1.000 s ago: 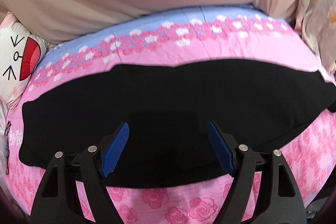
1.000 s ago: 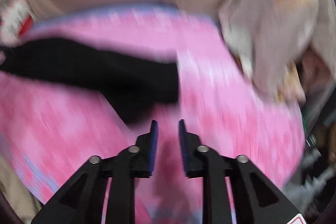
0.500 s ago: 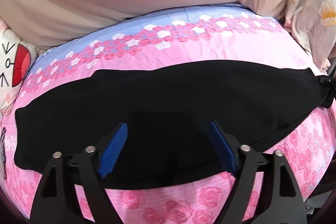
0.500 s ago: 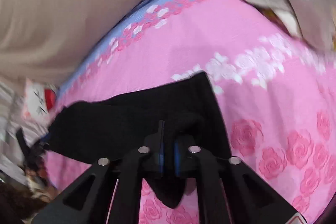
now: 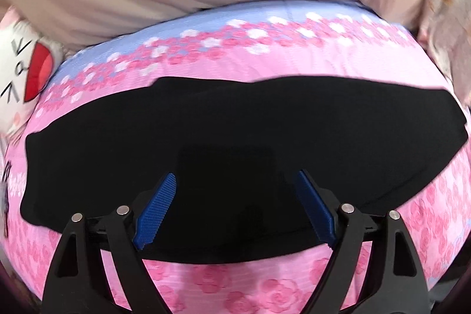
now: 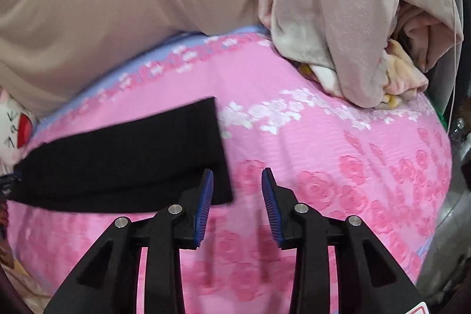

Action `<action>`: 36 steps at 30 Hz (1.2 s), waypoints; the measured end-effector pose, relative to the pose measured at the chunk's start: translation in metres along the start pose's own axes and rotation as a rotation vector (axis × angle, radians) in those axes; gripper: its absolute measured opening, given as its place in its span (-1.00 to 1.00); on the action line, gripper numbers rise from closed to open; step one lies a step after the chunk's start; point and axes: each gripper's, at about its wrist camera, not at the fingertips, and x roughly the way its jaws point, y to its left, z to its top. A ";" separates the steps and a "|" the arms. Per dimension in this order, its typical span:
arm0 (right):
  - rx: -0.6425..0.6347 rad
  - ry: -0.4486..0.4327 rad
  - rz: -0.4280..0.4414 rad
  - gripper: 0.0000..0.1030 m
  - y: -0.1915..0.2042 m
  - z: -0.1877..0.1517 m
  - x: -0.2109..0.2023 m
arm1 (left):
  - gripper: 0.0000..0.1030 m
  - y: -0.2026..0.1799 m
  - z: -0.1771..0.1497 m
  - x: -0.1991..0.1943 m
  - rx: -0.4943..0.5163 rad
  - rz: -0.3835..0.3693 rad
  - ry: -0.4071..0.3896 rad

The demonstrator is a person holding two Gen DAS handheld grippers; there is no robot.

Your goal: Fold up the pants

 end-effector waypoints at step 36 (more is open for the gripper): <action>-0.071 -0.098 -0.275 -0.25 0.207 -0.039 0.036 | -0.83 0.341 -0.073 -0.015 -0.648 0.149 -0.056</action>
